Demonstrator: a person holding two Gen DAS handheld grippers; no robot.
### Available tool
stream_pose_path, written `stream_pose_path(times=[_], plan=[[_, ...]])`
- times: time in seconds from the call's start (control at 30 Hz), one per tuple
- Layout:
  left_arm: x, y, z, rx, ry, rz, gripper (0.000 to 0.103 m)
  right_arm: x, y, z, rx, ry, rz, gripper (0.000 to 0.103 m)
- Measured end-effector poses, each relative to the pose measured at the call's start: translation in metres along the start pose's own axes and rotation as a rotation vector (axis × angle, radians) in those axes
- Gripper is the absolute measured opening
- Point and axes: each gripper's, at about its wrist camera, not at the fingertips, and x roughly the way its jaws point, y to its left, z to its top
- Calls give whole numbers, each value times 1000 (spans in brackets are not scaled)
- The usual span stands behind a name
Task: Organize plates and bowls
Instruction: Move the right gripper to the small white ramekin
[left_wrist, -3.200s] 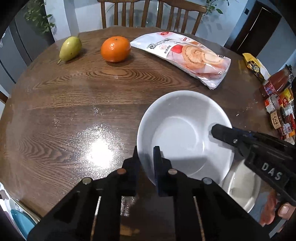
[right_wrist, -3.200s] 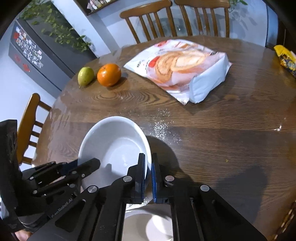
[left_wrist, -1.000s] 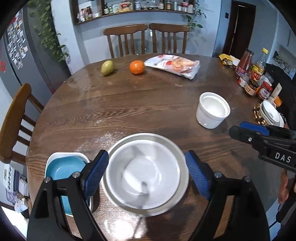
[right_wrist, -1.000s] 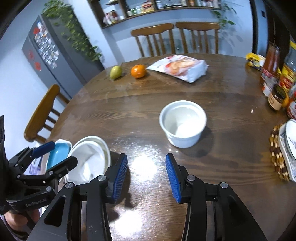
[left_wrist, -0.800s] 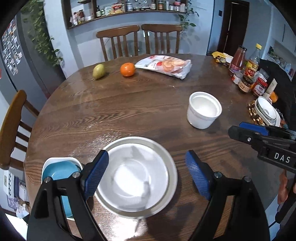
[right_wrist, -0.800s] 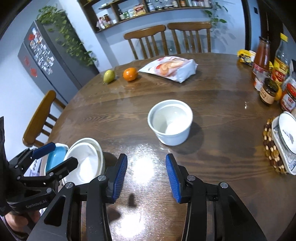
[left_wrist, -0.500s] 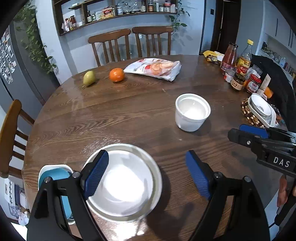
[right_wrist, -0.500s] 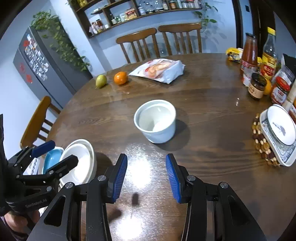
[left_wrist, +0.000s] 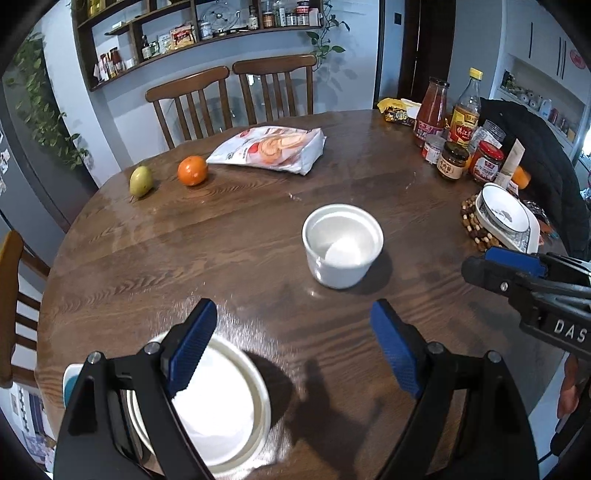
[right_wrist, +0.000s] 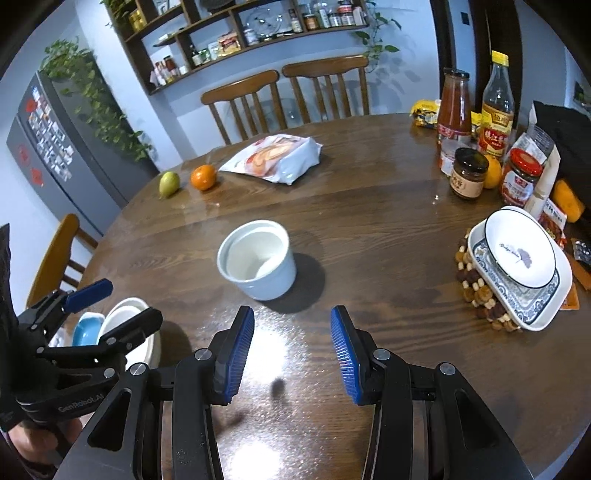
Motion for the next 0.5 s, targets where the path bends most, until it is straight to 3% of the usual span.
stream_pose_path(times=[0.27,0.5], plan=[[17,-6,25,-8,-17,27,85,15,-4,19,-8,-4,4,44],[44,-4,37,-18,33,44,85,37,-5,33,2,9,19,44]])
